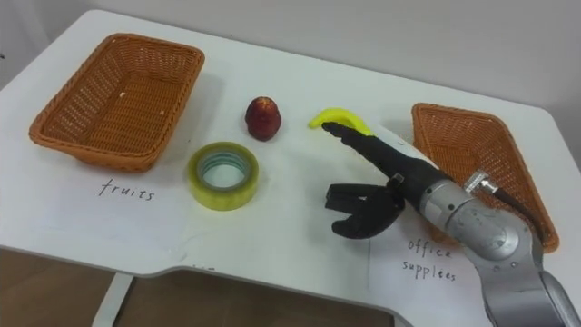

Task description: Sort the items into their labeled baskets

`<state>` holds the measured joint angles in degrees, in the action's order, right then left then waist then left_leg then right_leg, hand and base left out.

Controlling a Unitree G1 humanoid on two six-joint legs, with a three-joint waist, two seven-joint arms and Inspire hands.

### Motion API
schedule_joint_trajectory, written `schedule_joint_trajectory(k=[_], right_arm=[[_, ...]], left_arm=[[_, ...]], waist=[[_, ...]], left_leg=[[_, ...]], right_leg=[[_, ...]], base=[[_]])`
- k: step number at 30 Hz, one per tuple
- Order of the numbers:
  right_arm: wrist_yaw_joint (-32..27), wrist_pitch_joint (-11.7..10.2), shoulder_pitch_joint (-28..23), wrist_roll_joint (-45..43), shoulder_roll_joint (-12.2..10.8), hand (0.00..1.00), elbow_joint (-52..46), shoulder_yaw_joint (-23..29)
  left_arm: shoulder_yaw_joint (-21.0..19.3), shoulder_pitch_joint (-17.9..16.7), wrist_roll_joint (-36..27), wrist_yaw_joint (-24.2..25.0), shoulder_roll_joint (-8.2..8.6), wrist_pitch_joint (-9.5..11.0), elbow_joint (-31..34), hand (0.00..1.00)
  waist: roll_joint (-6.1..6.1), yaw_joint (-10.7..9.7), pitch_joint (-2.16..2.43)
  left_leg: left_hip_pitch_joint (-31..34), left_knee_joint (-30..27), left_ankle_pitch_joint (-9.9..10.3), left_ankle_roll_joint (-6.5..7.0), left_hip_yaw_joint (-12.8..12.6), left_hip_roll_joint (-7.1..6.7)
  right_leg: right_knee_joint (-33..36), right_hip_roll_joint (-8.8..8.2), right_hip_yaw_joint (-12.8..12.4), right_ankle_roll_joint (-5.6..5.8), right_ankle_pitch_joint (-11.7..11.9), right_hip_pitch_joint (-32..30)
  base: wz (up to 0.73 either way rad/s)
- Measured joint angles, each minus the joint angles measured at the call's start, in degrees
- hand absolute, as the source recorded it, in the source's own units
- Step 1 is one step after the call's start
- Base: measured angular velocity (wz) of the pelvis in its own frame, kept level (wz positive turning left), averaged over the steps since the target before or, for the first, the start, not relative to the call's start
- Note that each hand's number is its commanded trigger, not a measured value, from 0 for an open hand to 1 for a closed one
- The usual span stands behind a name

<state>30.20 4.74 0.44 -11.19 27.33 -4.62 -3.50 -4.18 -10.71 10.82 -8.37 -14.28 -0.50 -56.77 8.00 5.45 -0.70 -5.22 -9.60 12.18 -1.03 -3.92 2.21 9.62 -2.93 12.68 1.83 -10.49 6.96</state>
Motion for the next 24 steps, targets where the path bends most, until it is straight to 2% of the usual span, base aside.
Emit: schedule_joint_trajectory(k=[7, 14, 19, 24], right_arm=[[2.0, 0.1, 0.0, -0.5, 0.0, 0.0, 2.1, -2.4], [2.6, 0.1, 0.0, -0.7, 0.0, 0.0, 2.3, -2.5], [2.6, 0.2, 0.0, -1.2, 0.0, 0.0, 3.3, -2.5], [2.4, 0.7, 0.9, -5.5, 0.0, 0.0, 3.3, -2.3]], left_arm=[[1.1, 0.2, 0.0, -1.2, 0.08, 0.9, 1.6, 0.0], [1.1, -0.1, 0.0, -1.2, 0.09, 0.9, 1.6, 0.0], [1.1, 0.0, 0.0, -1.1, 0.11, 0.9, 1.9, 0.0], [1.0, 0.0, 0.0, -1.2, 1.19, 0.5, 2.1, 0.0]], waist=[[-0.07, 1.2, -0.05], [-0.03, 1.2, -0.03], [0.46, 1.1, -0.04], [0.64, 1.1, 0.02]], left_leg=[[0.6, 0.0, 0.0, 0.0, -0.1, -0.02], [0.6, 0.0, 0.0, 0.0, 0.1, -0.01], [0.6, 0.1, 0.0, 0.0, 0.1, -0.02], [0.7, 0.0, 0.0, 0.01, 0.1, -0.12]], right_leg=[[0.0, -0.03, 0.0, -0.01, 0.0, -0.6], [-0.1, -0.02, -0.1, -0.01, 0.0, -0.8], [0.0, -0.03, -0.2, -0.01, 0.0, -0.9], [0.0, -0.01, -1.4, -0.01, 0.0, -1.1]], base=[[-0.01], [0.0], [0.0], [-0.01]])
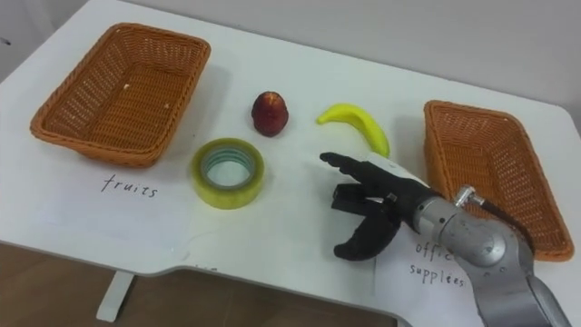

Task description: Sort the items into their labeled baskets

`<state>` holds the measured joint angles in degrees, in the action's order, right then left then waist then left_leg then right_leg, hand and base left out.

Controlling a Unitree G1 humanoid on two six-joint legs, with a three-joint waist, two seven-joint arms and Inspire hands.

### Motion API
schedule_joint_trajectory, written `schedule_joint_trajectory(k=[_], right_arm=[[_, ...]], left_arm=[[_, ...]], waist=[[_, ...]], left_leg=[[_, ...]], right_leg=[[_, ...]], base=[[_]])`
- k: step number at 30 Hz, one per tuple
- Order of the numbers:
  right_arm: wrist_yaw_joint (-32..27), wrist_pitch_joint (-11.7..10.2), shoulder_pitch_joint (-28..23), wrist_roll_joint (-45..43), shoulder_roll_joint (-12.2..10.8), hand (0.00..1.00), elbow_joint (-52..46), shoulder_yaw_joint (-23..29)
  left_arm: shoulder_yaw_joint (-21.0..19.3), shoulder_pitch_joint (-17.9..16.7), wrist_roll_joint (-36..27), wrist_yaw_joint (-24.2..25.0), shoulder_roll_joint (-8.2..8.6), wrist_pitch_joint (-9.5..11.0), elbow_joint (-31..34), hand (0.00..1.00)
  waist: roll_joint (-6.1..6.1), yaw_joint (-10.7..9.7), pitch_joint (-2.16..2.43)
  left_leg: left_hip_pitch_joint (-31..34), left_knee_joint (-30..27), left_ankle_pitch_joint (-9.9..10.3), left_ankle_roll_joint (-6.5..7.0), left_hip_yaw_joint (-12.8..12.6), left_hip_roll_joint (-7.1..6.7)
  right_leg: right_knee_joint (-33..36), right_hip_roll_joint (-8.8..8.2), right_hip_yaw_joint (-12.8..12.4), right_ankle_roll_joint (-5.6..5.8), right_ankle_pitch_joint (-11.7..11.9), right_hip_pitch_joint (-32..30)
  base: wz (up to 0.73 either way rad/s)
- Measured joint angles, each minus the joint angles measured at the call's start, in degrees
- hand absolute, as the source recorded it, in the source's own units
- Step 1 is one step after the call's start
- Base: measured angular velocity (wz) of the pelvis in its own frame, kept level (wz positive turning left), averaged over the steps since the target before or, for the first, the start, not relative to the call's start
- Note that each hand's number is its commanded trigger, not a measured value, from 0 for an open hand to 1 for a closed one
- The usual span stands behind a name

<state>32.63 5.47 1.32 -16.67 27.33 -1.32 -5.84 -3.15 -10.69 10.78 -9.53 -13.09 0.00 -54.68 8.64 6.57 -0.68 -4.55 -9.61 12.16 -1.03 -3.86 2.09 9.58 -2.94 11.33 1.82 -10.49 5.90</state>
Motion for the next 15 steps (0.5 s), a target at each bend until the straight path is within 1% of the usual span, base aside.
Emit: schedule_joint_trajectory(k=[4, 9, 15], right_arm=[[-1.0, 0.1, 1.6, -3.5, 0.0, 0.0, 0.0, 1.2], [-3.1, 0.1, 2.3, -3.8, 0.0, 0.0, -0.2, 2.6], [-6.7, 0.1, 3.0, -4.2, 0.0, 0.0, -0.5, 4.1]], left_arm=[[-0.2, 0.7, 0.0, 0.1, 1.1, -0.1, -0.9, 0.0], [-0.6, 0.8, 0.0, 0.1, 1.22, -0.3, -1.7, 0.0], [-2.9, 0.0, 0.1, 0.0, 1.53, -0.3, -1.9, 0.0]], waist=[[-0.02, 0.0, -0.01], [0.0, 0.5, -0.01], [0.33, 1.2, -0.09]], left_leg=[[0.0, -0.1, 0.0, 0.0, 0.0, -0.01], [-0.1, -0.1, 0.0, -0.01, -0.1, 0.0], [-0.1, 0.0, 0.0, -0.01, -0.1, 0.0]], right_leg=[[0.0, 0.04, -0.2, 0.0, 0.0, 0.1], [0.0, 0.03, -0.1, 0.0, 0.0, 0.1], [0.0, 0.02, 0.0, 0.0, 0.0, 0.0]], base=[[0.0], [0.0], [0.0]])
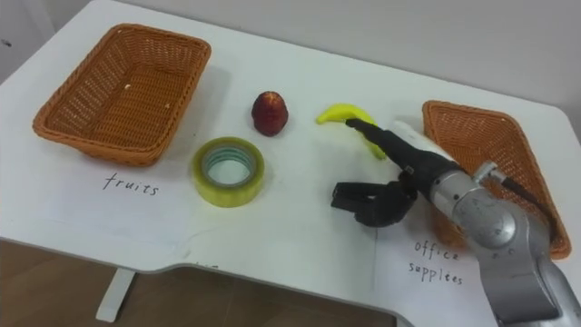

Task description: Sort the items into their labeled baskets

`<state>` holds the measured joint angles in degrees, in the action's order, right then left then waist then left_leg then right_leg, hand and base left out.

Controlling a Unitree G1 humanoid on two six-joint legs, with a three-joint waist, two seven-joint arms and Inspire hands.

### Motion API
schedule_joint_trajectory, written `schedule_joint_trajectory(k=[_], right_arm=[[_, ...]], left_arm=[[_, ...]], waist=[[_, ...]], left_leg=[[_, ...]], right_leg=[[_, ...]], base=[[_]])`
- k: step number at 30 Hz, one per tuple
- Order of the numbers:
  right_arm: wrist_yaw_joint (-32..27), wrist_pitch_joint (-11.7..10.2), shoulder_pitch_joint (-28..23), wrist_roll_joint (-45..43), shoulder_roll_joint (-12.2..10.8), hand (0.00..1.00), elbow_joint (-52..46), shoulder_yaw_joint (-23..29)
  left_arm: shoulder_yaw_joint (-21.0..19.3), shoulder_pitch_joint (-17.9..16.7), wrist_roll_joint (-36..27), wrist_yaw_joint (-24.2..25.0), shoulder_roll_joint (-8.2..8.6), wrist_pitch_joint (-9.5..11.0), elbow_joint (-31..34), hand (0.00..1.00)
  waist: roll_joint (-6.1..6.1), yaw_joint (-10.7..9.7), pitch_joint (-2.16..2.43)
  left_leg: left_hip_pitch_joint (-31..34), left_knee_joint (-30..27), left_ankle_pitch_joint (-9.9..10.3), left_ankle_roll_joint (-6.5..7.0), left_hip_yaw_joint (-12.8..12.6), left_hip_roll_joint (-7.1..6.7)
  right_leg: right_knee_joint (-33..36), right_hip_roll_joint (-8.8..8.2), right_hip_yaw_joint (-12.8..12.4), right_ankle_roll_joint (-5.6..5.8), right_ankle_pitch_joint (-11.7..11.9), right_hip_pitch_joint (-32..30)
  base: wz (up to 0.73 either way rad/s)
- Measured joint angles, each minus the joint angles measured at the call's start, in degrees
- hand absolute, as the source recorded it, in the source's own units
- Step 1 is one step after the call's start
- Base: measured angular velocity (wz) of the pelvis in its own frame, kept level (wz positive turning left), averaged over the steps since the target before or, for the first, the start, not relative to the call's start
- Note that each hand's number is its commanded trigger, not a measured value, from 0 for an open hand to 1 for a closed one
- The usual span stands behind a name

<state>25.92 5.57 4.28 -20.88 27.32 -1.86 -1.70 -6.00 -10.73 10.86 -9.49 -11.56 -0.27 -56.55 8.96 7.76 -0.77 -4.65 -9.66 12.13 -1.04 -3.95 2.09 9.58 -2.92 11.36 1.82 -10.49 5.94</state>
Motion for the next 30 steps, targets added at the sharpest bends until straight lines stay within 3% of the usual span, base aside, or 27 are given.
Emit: schedule_joint_trajectory(k=[18, 30], right_arm=[[-5.4, -0.6, 1.4, -0.1, 0.0, 0.0, 0.4, 0.2], [-6.8, -0.5, 2.6, -1.0, -0.2, 0.0, 11.3, -2.1]], left_arm=[[-0.6, 0.0, 0.0, 0.0, 0.01, 0.0, -0.2, 0.0], [0.5, 0.0, 0.0, 0.2, -0.52, -0.2, -0.9, 0.0]], waist=[[0.38, 0.4, -0.13], [1.16, 0.7, -0.13]], left_leg=[[0.0, 0.0, 0.0, 0.0, 0.1, 0.01], [0.2, 0.0, 0.0, 0.0, 0.9, -0.04]], right_leg=[[0.0, -0.02, 0.4, 0.0, 0.0, 0.0], [0.0, -0.01, 0.3, 0.0, 0.0, 0.1]], base=[[0.0], [0.0]])
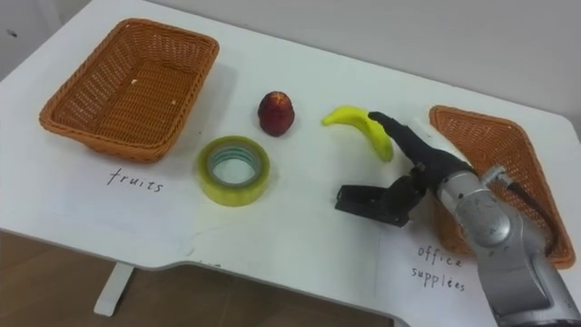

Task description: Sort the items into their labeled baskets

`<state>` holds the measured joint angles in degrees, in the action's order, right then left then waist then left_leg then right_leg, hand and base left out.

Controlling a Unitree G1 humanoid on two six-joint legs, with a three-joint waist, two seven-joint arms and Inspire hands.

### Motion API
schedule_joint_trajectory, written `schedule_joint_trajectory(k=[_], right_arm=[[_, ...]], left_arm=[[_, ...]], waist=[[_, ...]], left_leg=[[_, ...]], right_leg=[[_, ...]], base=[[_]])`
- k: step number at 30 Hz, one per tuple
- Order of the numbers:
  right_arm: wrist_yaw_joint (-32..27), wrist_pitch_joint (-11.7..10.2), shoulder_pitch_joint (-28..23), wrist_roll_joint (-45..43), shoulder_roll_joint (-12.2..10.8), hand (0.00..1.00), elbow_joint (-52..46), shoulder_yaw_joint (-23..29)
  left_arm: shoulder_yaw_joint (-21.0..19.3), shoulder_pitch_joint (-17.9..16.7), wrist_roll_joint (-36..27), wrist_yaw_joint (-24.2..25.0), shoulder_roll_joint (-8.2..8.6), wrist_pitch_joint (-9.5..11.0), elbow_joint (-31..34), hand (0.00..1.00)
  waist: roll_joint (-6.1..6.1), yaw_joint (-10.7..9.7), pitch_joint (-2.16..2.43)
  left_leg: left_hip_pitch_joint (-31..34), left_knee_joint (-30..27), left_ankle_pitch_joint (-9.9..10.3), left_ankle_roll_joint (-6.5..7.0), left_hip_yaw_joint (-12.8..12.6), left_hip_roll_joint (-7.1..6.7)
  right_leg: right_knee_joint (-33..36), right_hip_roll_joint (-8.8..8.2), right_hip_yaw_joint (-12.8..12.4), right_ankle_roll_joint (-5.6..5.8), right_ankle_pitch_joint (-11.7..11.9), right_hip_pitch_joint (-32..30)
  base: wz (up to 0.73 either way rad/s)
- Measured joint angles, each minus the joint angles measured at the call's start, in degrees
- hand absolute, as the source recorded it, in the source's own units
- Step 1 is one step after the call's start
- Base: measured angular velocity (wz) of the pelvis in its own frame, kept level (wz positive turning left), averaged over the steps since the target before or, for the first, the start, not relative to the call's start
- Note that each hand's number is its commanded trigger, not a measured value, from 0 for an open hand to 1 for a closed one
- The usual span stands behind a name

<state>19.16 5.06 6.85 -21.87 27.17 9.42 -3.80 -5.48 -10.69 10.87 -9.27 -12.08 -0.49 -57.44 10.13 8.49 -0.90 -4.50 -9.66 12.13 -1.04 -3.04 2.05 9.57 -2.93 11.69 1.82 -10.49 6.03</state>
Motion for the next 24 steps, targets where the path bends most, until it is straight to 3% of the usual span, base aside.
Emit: schedule_joint_trajectory(k=[9, 12, 24], right_arm=[[-0.3, 0.0, 1.1, -0.1, 0.0, 0.0, 1.1, -2.1], [-0.3, 0.0, 1.1, -0.2, 0.0, 0.0, 1.2, -2.1], [-0.2, 0.0, 1.1, -0.9, 0.0, 0.0, 1.7, -2.3]], left_arm=[[0.1, 0.0, 0.0, 0.2, -0.45, -0.6, 0.1, 0.0], [0.1, -0.1, 0.0, 0.4, -0.7, -0.8, 0.1, 0.0], [0.1, -0.1, 0.0, 0.4, -0.7, -0.9, 0.5, 0.0]], waist=[[0.68, 0.6, 0.05], [0.78, 1.4, -0.05], [0.31, 1.5, -0.57]], left_leg=[[0.2, 0.0, 0.0, -0.01, 0.9, -0.09], [0.3, -0.1, 0.0, -0.01, 1.2, -0.1], [1.9, -1.3, 0.0, -0.01, 1.7, -0.19]], right_leg=[[0.0, 0.04, -0.3, 0.0, 0.0, 0.1], [0.0, 0.05, -0.3, 0.0, 0.0, 0.0], [0.0, -0.02, 0.1, 0.0, 0.0, -0.6]], base=[[0.03], [0.02], [0.03]])
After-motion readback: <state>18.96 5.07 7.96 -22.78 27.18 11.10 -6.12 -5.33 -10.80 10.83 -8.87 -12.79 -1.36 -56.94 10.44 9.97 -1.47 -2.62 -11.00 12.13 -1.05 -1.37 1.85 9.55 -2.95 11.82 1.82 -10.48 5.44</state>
